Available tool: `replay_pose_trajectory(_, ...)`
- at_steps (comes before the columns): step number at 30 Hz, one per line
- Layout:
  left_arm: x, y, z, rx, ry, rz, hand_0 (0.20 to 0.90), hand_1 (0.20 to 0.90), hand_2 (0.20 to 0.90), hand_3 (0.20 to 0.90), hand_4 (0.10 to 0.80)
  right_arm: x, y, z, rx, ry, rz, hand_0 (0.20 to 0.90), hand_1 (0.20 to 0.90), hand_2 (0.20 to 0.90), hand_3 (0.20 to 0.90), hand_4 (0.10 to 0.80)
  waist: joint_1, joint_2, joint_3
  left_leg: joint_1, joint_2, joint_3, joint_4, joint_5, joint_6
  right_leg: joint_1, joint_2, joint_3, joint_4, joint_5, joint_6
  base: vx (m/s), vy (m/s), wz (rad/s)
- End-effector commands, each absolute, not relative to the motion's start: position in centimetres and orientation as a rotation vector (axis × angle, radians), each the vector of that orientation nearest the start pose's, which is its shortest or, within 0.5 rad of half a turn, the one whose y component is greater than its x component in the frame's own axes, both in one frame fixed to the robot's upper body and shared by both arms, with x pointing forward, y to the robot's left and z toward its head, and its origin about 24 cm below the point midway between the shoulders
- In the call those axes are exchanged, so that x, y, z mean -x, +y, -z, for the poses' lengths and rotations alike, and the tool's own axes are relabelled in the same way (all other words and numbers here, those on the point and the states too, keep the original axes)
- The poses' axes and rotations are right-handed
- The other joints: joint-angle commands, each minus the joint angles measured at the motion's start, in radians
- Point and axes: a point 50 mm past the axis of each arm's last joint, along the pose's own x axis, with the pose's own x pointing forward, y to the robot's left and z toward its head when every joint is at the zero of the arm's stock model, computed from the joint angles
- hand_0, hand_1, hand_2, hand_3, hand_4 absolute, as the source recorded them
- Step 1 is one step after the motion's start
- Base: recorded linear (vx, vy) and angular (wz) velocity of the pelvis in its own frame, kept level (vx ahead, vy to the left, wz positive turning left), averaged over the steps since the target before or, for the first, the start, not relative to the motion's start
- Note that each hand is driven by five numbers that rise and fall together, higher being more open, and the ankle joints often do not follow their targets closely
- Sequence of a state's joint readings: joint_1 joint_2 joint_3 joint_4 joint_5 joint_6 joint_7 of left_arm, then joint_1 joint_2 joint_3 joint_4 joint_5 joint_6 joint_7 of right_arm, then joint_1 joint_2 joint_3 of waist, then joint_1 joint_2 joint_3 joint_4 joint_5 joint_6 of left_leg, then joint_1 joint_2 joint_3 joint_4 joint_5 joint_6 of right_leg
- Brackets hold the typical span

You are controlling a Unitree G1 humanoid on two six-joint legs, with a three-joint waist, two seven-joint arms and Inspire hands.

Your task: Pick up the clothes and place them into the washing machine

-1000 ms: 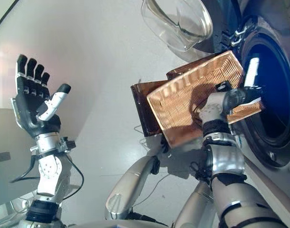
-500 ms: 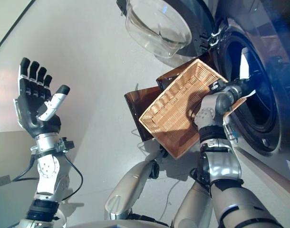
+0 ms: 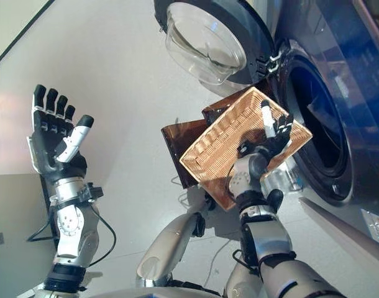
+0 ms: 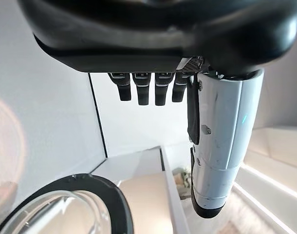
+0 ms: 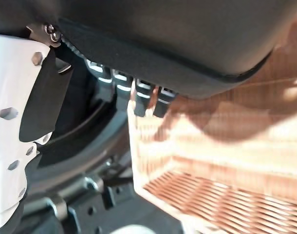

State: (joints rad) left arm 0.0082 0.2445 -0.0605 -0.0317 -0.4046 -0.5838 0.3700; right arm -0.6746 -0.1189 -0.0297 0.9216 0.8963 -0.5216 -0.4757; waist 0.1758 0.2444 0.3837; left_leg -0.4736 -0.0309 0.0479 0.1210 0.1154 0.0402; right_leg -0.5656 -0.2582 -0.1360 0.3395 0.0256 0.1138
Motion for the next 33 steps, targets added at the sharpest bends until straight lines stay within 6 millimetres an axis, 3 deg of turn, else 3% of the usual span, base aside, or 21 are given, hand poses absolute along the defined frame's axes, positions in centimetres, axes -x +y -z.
replay_pose_trajectory(1, -22.6, 22.1, -11.3, 0.218, -0.646, -0.350, 0.900, 0.900, 0.900, 0.900, 0.800, -35.1, -18.2, -6.7, -0.779, -0.162, 0.598, 0.900, 0.900, 0.900, 0.900, 0.800, 0.005, -0.093, -0.070, -0.016, 0.021, -0.039, 0.033, -0.070, -0.092, 0.199, 0.015, -0.012, -0.138, -0.070, 0.009, 0.053, -0.060, -0.08)
replay_pose_trajectory(7, -23.2, 22.4, -7.4, 0.183, -0.436, -0.356, 0.900, 0.900, 0.900, 0.900, 0.800, -32.9, -18.3, -2.3, -0.653, -0.001, 0.581, 0.900, 0.900, 0.900, 0.900, 0.800, -0.005, -0.169, -0.101, 0.073, 0.041, -0.047, 0.002, -0.067, -0.097, 0.310, 0.036, -0.030, -0.214, -0.046, 0.016, 0.070, -0.048, 0.02)
replay_pose_trajectory(8, -23.2, 22.4, -7.4, 0.184, -0.436, -0.356, 0.900, 0.900, 0.900, 0.900, 0.800, -32.9, -18.3, -2.3, -0.653, -0.001, 0.581, 0.900, 0.900, 0.900, 0.900, 0.800, -0.005, -0.168, -0.102, 0.072, 0.041, -0.048, -0.001, -0.061, -0.096, 0.309, 0.036, -0.031, -0.219, -0.040, 0.015, 0.093, -0.032, 0.05)
replay_pose_trajectory(9, -23.1, 22.5, -5.9, 0.154, -0.357, -0.326, 0.900, 0.900, 0.900, 0.900, 0.800, -31.7, -18.4, 0.2, -0.545, 0.112, 0.556, 0.900, 0.900, 0.900, 0.900, 0.800, -0.011, -0.191, -0.121, 0.114, 0.049, -0.046, -0.015, -0.064, -0.097, 0.347, 0.045, -0.030, -0.243, -0.034, 0.018, 0.096, -0.032, -0.04)
replay_pose_trajectory(10, -22.8, 22.7, -4.6, 0.150, -0.298, -0.330, 0.900, 0.900, 0.900, 0.900, 0.800, -31.0, -18.1, 1.0, -0.522, 0.143, 0.523, 0.900, 0.900, 0.900, 0.900, 0.800, -0.015, -0.205, -0.132, 0.134, 0.053, -0.040, -0.023, -0.065, -0.097, 0.364, 0.049, -0.029, -0.255, -0.029, 0.020, 0.107, -0.035, -0.09)
replay_pose_trajectory(11, -22.8, 22.7, -4.6, 0.150, -0.297, -0.330, 0.900, 0.900, 0.900, 0.900, 0.800, -31.0, -18.1, 1.0, -0.522, 0.143, 0.523, 0.900, 0.900, 0.900, 0.900, 0.800, -0.015, -0.205, -0.133, 0.134, 0.053, -0.040, -0.024, -0.065, -0.097, 0.363, 0.049, -0.029, -0.256, -0.028, 0.020, 0.093, -0.033, -0.14)
replay_pose_trajectory(12, -22.2, 23.0, -2.1, 0.128, -0.173, -0.330, 0.900, 0.900, 0.900, 0.900, 0.800, -29.4, -18.5, 3.4, -0.417, 0.251, 0.500, 0.900, 0.900, 0.900, 0.900, 0.800, -0.022, -0.225, -0.161, 0.171, 0.056, -0.036, -0.038, -0.068, -0.097, 0.390, 0.053, -0.029, -0.275, -0.020, 0.023, 0.073, -0.030, -0.18)
replay_pose_trajectory(14, -21.3, 23.4, 0.8, 0.123, -0.034, -0.355, 0.900, 0.900, 0.900, 0.900, 0.800, -27.4, -19.1, 5.7, -0.351, 0.353, 0.499, 0.900, 0.900, 0.900, 0.900, 0.800, -0.032, -0.239, -0.189, 0.207, 0.061, -0.029, -0.057, -0.070, -0.098, 0.419, 0.058, -0.031, -0.294, -0.015, 0.026, 0.073, -0.034, -0.15)
replay_pose_trajectory(15, -21.3, 23.4, 0.8, 0.123, -0.034, -0.355, 0.900, 0.900, 0.900, 0.900, 0.800, -27.3, -19.1, 5.7, -0.351, 0.354, 0.499, 0.900, 0.900, 0.900, 0.900, 0.800, -0.032, -0.239, -0.188, 0.209, 0.061, -0.029, -0.059, -0.069, -0.098, 0.422, 0.058, -0.032, -0.296, -0.014, 0.026, 0.087, -0.028, -0.09)
replay_pose_trajectory(16, -20.4, 23.8, 2.8, 0.088, 0.067, -0.368, 0.900, 0.900, 0.900, 0.900, 0.800, -25.6, -19.6, 7.3, -0.298, 0.430, 0.500, 0.900, 0.900, 0.900, 0.900, 0.800, -0.042, -0.248, -0.218, 0.244, 0.061, -0.023, -0.077, -0.072, -0.099, 0.447, 0.063, -0.032, -0.313, -0.011, 0.027, 0.076, -0.029, -0.08)
replay_pose_trajectory(20, -17.7, 24.1, 8.1, -0.007, 0.366, -0.375, 0.900, 0.900, 0.900, 0.900, 0.800, -21.3, -21.0, 10.6, -0.127, 0.606, 0.500, 0.900, 0.900, 0.900, 0.900, 0.800, -0.068, -0.257, -0.268, 0.307, 0.068, -0.008, -0.086, -0.083, -0.102, 0.495, 0.067, -0.022, -0.339, -0.003, 0.031, 0.067, -0.020, -0.06)
replay_pose_trajectory(23, -14.9, 23.5, 11.9, -0.037, 0.615, -0.369, 0.900, 0.900, 0.900, 0.900, 0.800, -18.6, -21.8, 12.2, 0.143, 0.730, 0.410, 0.900, 0.900, 0.900, 0.900, 0.800, -0.087, -0.256, -0.306, 0.353, 0.074, 0.009, -0.099, -0.088, -0.104, 0.525, 0.066, -0.012, -0.358, 0.009, 0.037, 0.043, -0.008, -0.14)
replay_pose_trajectory(24, -13.2, 23.5, 13.3, -0.129, 0.738, -0.341, 0.900, 0.900, 0.900, 0.900, 0.800, -16.7, -22.3, 13.1, 0.331, 0.806, 0.326, 0.900, 0.900, 0.900, 0.900, 0.800, -0.097, -0.252, -0.325, 0.378, 0.076, 0.017, -0.107, -0.089, -0.105, 0.540, 0.066, -0.008, -0.362, 0.011, 0.039, 0.017, -0.027, -0.14)
replay_pose_trajectory(27, -10.3, 23.3, 15.0, -0.153, 0.919, -0.337, 0.900, 0.900, 0.900, 0.900, 0.800, -14.4, -22.6, 14.1, 0.565, 0.885, 0.161, 0.900, 0.900, 0.900, 0.900, 0.800, -0.107, -0.247, -0.338, 0.414, 0.080, 0.021, -0.112, -0.092, -0.104, 0.567, 0.065, -0.007, -0.354, 0.006, 0.039, 0.003, -0.032, -0.12)
replay_pose_trajectory(33, -7.9, 23.0, 16.0, -0.127, 1.030, -0.326, 0.900, 0.900, 0.900, 0.900, 0.800, -10.9, -23.2, 15.2, 0.600, 0.993, 0.123, 0.900, 0.900, 0.900, 0.900, 0.800, -0.128, -0.242, -0.365, 0.468, 0.086, 0.012, -0.159, -0.076, -0.108, 0.613, 0.067, -0.024, -0.344, -0.016, 0.039, 0.010, -0.017, 0.00)
